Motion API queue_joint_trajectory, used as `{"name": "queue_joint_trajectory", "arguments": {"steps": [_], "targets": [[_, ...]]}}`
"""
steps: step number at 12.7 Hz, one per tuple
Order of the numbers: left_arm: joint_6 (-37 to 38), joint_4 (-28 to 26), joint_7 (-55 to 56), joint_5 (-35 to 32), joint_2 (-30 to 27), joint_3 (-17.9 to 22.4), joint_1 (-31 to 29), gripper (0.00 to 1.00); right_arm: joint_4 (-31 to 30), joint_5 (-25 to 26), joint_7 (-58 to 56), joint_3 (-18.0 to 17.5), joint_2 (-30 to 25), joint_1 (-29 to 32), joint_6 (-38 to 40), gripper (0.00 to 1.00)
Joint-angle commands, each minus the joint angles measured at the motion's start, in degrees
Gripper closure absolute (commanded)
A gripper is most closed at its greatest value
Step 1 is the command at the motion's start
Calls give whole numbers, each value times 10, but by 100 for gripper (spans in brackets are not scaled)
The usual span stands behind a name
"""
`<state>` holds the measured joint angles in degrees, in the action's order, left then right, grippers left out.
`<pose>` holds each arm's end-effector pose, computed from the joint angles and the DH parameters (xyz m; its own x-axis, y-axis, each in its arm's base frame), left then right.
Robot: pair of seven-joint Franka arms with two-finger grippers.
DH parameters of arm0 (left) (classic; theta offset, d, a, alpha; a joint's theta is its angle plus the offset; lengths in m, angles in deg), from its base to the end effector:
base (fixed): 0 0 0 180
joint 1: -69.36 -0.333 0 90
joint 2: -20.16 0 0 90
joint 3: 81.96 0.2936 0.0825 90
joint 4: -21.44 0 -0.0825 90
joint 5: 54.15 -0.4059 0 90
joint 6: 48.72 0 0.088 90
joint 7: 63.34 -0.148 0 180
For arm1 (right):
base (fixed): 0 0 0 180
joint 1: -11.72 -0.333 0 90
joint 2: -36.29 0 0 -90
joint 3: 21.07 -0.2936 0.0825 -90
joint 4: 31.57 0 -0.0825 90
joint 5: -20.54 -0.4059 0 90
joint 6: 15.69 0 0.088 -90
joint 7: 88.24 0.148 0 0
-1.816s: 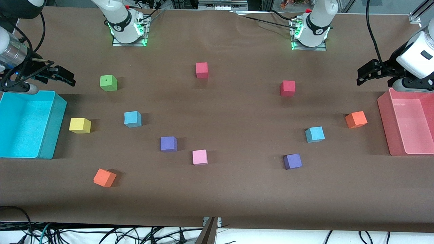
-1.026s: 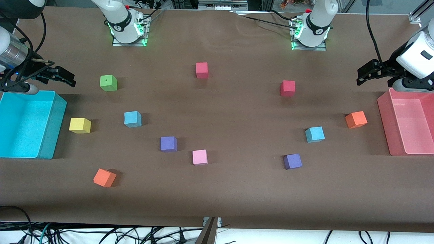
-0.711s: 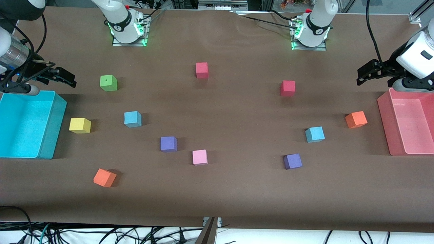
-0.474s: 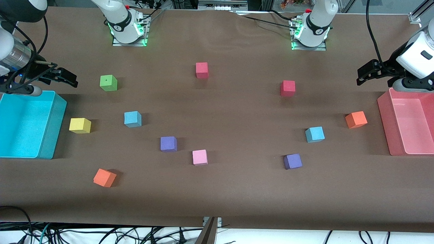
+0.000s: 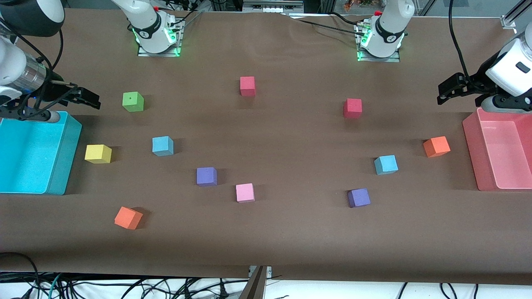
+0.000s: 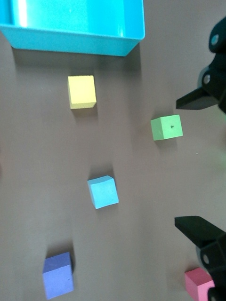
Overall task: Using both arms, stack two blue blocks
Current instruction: 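Reach the right gripper to the light blue cube and grasp it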
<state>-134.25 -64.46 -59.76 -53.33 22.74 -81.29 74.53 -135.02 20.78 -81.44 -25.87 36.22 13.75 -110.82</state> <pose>0.5775 -0.0478 0.5635 0.9985 -0.0171 -0.0522 -0.0165 -0.9998 0.0105 0.5613 0.0266 0.4539 0.9874 -0.0704 -0.1420 -0.0681 -0.9975 0.0211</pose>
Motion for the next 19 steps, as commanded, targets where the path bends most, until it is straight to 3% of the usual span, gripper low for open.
{"name": "queue_joint_trajectory", "arguments": {"steps": [1,4,9,12,17,19], "targets": [[4,3,-9,-16,-1,0,1,0,-44,-7,-1,-35,17,7,-31,0],[5,3,-9,-16,-1,0,1,0,-108,-7,1,-64,47,5,-143,0],[4,5,-9,-17,0,1,2,0,-188,-7,3,-67,127,-9,-345,0],[3,5,-10,-18,0,-1,5,0,-192,-5,2,-67,185,-15,-410,0],[4,3,-10,-49,0,-1,5,0,-208,2,-6,-67,225,-19,-477,0],[3,6,-11,-46,0,-2,8,0,-212,31,-8,-66,235,-19,-496,1]]}}
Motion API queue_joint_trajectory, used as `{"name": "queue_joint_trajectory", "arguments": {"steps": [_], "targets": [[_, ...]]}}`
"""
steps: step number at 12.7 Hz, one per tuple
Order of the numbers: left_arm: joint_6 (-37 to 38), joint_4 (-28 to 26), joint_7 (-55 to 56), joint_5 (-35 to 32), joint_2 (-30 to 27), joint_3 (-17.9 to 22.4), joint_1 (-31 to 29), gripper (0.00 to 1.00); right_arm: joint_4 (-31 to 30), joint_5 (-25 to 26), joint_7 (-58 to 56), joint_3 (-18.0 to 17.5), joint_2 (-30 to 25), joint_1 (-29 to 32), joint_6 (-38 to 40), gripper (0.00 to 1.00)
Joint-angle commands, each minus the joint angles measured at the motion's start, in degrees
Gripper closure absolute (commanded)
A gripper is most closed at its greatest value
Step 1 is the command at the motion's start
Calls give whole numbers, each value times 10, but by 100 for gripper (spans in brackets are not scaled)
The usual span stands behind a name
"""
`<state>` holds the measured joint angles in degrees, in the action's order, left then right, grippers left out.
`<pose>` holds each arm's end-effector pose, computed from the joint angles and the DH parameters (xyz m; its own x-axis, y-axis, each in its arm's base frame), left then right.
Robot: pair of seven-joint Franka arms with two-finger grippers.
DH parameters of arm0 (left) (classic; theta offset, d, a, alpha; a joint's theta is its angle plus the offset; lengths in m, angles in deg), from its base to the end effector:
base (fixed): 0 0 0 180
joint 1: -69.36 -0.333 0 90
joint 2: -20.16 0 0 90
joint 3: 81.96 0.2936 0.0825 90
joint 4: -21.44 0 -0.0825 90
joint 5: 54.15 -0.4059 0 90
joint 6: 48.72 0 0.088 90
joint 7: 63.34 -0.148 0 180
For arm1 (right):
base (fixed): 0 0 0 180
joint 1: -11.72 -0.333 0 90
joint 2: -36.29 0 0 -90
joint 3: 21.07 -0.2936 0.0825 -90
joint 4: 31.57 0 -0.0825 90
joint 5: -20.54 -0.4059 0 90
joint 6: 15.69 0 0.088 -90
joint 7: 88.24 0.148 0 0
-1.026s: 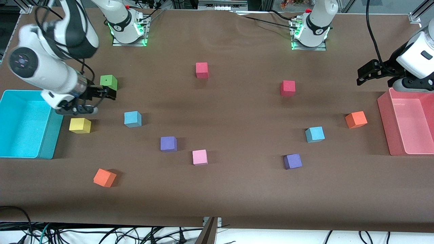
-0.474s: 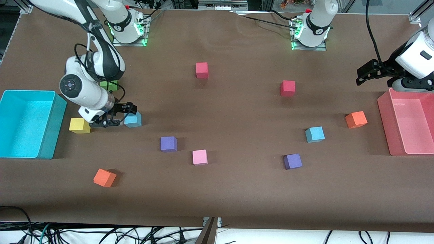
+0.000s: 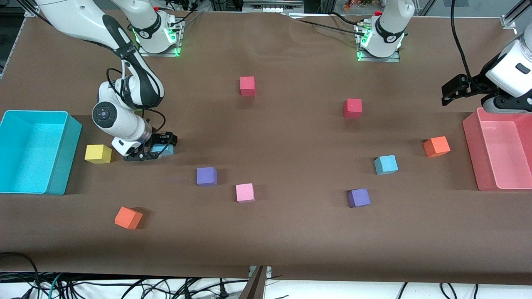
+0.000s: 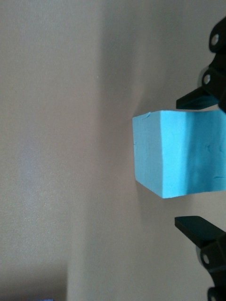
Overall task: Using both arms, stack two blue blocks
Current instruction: 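Carry the light blue cube to the table middle with the right gripper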
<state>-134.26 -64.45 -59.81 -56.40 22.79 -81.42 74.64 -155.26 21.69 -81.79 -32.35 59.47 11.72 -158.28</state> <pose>0.5782 -0.0420 0.5632 0.9986 -0.0180 -0.0494 -0.0201 -0.9989 -0.0428 0.5485 0.1164 0.1260 0.9933 0.0895 -0.0733 0.0853 -0.9947 -0.0581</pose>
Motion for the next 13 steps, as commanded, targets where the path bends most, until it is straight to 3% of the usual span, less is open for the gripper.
{"name": "queue_joint_trajectory", "arguments": {"steps": [1,3,4,6,8,13], "targets": [[4,6,-9,-15,-2,-8,8,0,-10,32,-5,-1,4,1,-23,8],[4,6,-8,-17,-3,-17,8,0,-16,39,-4,-1,7,1,-19,70],[4,6,-5,-18,-5,-19,8,0,-16,39,-5,-1,7,1,-19,81],[4,4,-5,-18,-7,-24,0,0,-9,39,-7,-1,-7,1,-4,82],[2,3,-5,-18,-8,-25,-1,0,32,37,-1,-3,-23,1,65,82],[-4,-2,-3,-20,-10,-27,-2,0,207,29,85,-5,-17,-61,295,80]]}}
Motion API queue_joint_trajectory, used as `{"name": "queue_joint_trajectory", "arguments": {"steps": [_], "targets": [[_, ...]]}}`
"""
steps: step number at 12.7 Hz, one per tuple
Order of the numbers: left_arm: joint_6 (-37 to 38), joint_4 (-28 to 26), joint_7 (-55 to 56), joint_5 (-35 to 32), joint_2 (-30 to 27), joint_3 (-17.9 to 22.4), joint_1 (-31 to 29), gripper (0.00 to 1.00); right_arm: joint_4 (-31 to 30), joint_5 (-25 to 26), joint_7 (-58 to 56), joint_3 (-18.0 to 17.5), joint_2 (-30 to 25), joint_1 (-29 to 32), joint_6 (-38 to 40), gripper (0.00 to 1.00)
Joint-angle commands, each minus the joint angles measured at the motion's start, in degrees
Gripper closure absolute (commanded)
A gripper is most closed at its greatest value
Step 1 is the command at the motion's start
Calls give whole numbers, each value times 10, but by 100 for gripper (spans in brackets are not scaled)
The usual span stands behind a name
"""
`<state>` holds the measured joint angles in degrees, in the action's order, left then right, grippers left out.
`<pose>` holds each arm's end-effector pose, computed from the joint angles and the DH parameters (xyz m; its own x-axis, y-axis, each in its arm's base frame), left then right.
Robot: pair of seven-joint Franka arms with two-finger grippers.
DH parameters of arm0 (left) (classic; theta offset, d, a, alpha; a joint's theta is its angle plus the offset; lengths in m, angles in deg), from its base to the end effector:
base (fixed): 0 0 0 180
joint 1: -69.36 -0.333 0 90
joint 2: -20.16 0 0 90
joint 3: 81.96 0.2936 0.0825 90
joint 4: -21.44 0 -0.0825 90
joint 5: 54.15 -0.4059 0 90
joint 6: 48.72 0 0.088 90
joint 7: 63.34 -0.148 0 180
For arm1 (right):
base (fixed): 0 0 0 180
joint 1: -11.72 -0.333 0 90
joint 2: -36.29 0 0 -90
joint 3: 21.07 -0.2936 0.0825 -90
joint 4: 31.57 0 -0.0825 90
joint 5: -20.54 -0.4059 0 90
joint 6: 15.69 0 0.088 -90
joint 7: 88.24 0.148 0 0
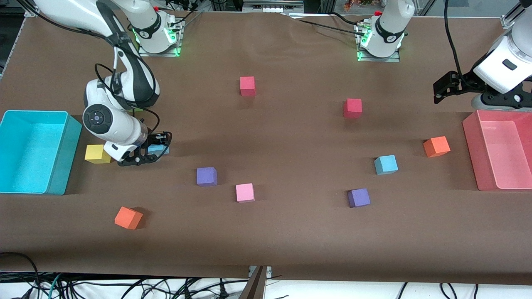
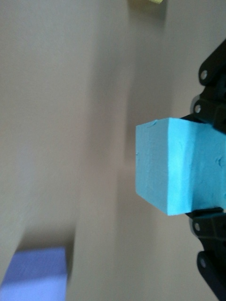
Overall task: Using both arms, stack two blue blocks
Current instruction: 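Carry the light blue cube to the table middle with the right gripper, then release the cube with the right gripper while the left gripper grasps another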
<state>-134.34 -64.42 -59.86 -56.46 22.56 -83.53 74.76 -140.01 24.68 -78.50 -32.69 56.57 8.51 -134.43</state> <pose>0.5755 -0.0638 0.5659 0.9974 -0.0578 -0.0435 -0.0596 -0.9973 -0.0419 0.5907 0.1493 0.2333 0.9791 0.1193 -0.1647 0.1234 -0.9922 0.0149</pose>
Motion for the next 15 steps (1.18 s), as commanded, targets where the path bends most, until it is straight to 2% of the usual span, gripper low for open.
{"name": "queue_joint_trajectory", "arguments": {"steps": [1,3,6,8,12,15], "targets": [[-10,-5,-2,-17,-7,-6,-2,0,75,-8,95,-6,21,-53,67,80],[-31,-19,-3,-13,-8,-7,-3,0,124,-30,196,-19,61,-93,63,79],[-119,-102,-3,-22,-4,-5,-8,0,260,-31,287,-18,177,-188,58,78],[-148,-126,-4,-29,8,-5,-16,0,339,-22,368,-17,254,-232,48,78],[-157,-160,-8,-27,38,-5,-20,0,338,26,374,-20,300,-245,-40,78],[-225,-205,-8,-15,49,-6,-20,0,336,23,373,-23,312,-253,-69,76]]}}
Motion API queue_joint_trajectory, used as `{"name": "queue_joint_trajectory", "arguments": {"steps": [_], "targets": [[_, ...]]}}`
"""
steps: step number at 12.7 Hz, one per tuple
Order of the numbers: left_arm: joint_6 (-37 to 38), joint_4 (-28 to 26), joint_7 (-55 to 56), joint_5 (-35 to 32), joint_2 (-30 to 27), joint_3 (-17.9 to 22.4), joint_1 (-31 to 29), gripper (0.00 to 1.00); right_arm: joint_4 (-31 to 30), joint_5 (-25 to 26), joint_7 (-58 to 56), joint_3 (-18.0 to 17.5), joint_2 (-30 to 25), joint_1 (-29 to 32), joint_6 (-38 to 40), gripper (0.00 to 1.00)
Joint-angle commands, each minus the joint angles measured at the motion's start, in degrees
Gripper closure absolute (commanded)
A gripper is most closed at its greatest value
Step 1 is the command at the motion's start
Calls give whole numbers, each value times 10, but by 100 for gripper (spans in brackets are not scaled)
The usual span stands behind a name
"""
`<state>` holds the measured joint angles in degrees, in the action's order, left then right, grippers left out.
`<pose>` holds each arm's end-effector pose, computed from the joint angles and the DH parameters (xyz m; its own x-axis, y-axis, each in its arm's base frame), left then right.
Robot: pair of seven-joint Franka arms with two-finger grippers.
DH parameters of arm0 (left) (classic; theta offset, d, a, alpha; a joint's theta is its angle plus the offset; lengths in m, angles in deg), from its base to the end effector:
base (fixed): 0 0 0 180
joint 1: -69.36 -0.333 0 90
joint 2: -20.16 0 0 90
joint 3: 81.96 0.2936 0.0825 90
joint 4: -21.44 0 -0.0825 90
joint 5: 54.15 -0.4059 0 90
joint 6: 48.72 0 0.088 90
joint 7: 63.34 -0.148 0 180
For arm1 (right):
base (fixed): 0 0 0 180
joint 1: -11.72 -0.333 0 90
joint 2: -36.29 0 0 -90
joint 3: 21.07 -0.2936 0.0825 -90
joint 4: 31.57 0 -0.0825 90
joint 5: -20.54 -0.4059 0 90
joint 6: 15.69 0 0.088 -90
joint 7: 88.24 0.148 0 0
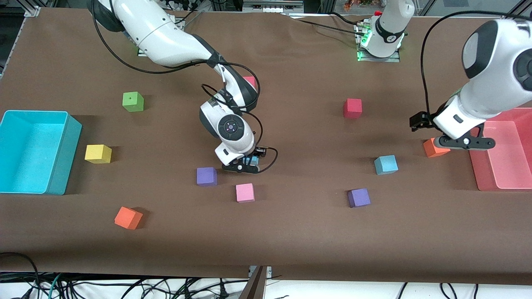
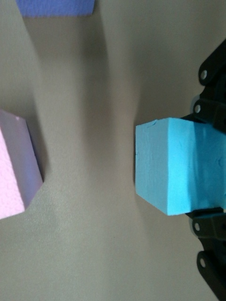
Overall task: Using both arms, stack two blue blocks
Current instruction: 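Release the cube with the right gripper while the left gripper grasps another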
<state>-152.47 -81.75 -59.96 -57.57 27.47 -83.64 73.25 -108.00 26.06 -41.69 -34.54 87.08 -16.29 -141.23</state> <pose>0.5963 -0.0504 0.3917 0.9921 -0.0520 -0.1145 -0.0591 -0.9965 -0.0590 0.5760 0.4645 0.1368 0.9904 -0.1122 -0.0803 -0.1176 -0.9909 -0.0658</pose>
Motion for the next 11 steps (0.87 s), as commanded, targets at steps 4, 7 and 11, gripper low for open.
{"name": "queue_joint_trajectory", "arguments": {"steps": [4,7,11], "targets": [[-165,-119,0,10,12,-5,-5,0,-6,12,-1,-13,-1,-3,-1,1],[-231,-155,0,10,38,-5,-5,0,-6,12,-18,-16,-24,3,6,1],[-310,-192,0,42,74,-5,-4,0,-17,8,-78,-21,-116,36,100,1]]}}
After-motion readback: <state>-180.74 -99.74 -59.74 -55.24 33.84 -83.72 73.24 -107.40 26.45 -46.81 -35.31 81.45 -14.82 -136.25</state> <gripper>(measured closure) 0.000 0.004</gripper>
